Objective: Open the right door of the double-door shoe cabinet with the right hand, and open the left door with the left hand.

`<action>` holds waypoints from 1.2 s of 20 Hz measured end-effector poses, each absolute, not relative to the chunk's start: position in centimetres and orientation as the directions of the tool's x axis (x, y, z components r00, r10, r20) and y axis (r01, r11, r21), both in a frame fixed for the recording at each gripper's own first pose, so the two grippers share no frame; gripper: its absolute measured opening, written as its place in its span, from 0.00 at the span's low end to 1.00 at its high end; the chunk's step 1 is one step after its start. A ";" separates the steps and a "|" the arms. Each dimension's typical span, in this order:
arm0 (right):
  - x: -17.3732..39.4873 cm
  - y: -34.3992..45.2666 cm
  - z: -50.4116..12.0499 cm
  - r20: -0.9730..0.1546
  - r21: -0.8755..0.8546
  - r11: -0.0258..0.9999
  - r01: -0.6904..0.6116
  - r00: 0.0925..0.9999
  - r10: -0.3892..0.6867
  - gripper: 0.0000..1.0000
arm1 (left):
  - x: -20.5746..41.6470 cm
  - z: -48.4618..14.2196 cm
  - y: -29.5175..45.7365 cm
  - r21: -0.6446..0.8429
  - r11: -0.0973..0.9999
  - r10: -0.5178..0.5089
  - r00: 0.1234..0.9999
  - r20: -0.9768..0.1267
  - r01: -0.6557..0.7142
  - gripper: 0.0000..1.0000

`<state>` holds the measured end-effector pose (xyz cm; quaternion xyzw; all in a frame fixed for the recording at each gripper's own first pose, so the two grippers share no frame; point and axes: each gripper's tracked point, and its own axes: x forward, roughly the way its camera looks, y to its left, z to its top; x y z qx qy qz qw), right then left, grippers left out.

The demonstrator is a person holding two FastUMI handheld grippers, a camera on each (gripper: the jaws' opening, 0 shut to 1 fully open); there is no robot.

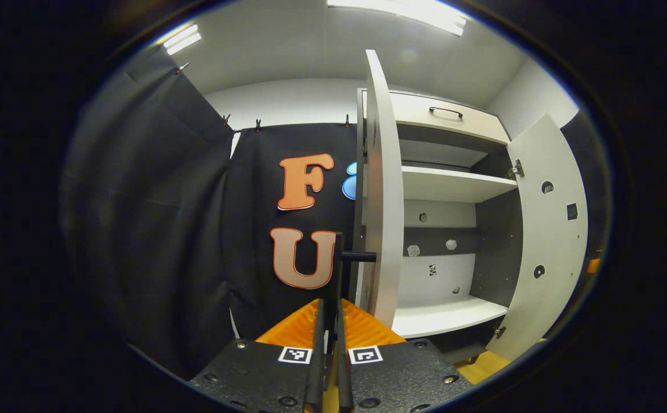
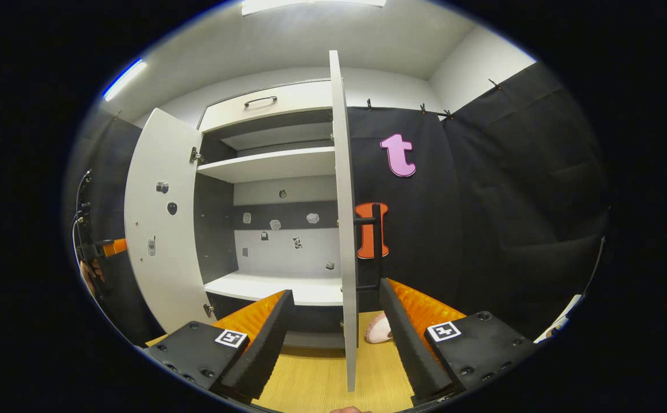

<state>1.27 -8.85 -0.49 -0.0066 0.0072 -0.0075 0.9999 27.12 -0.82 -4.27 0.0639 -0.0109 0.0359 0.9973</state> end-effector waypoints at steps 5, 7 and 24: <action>1.9 -9.1 -0.5 -0.021 -0.028 1.000 0.010 1.000 -0.011 0.98 | 26.5 -4.5 -1.3 0.126 0.989 0.076 0.997 0.009 -0.077 0.07; 2.1 -9.3 -0.5 -0.022 -0.040 0.999 0.008 1.000 -0.009 0.98 | 25.7 -4.5 -1.6 0.121 0.989 0.088 0.996 0.008 -0.088 0.07; 3.2 -10.7 1.5 0.045 -0.058 0.998 -0.029 0.998 0.032 0.98 | 22.8 -8.3 -17.0 -0.011 0.996 -0.091 0.994 -0.055 0.090 0.07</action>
